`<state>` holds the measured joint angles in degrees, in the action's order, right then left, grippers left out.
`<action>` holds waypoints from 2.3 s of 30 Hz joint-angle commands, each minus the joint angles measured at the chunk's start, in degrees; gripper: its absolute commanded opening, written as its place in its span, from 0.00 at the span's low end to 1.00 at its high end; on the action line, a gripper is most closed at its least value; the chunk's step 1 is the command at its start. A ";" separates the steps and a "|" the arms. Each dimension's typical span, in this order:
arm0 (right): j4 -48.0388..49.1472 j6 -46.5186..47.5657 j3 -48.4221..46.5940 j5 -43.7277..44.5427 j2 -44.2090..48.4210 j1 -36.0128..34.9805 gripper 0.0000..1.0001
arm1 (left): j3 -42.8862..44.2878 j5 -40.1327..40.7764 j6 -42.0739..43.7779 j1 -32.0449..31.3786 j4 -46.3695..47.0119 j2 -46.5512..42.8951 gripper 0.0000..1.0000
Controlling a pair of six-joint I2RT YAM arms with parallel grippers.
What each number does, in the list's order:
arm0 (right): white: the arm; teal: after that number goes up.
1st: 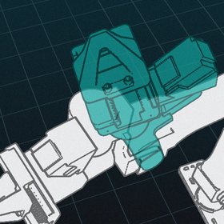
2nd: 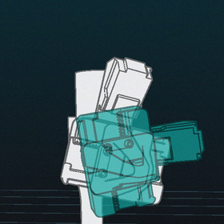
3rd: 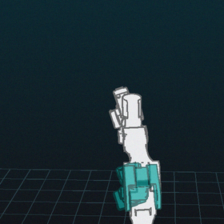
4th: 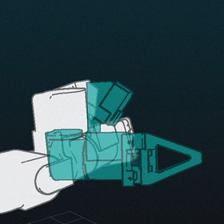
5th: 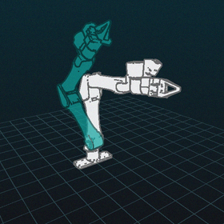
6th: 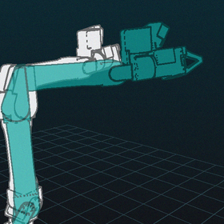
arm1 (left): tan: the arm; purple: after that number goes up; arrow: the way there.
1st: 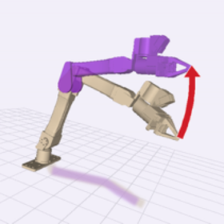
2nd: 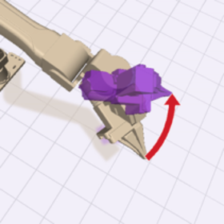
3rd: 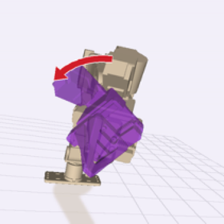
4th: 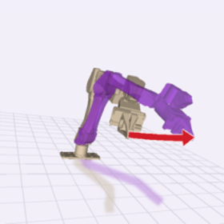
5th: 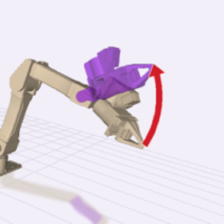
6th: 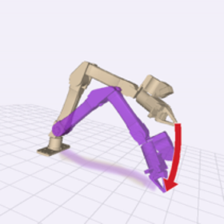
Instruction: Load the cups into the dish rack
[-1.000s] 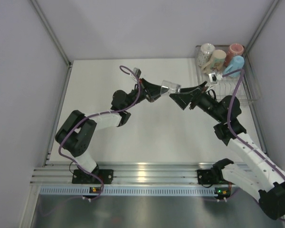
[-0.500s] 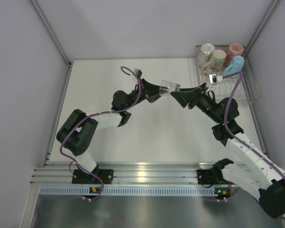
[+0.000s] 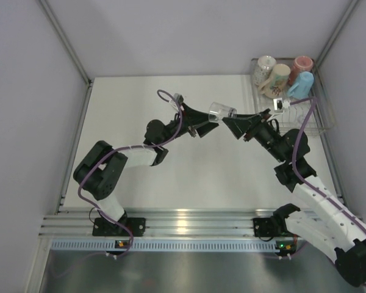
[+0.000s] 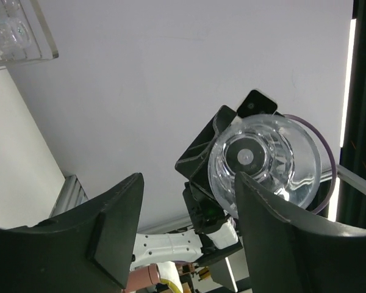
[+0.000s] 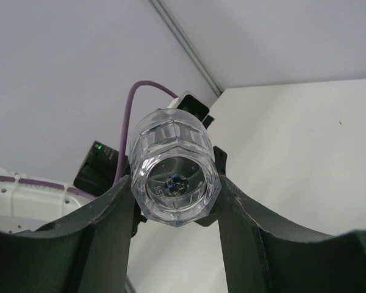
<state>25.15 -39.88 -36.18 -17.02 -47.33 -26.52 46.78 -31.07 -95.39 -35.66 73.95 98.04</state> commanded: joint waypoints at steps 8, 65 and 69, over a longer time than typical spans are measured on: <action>-16.78 8.58 -8.63 18.32 2.77 -0.46 0.00 | -5.12 1.98 -0.84 2.52 22.82 1.45 0.98; -61.89 28.72 -47.66 29.06 -53.12 31.71 0.08 | 9.20 27.64 68.94 2.00 -82.04 -28.69 0.99; -61.97 28.72 -48.54 29.06 -54.97 31.88 0.21 | 9.55 27.38 68.85 2.00 -82.04 -28.96 0.98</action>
<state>-36.95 -11.97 -81.34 12.21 -101.62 4.49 55.79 -3.18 -26.87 -33.52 -8.75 69.30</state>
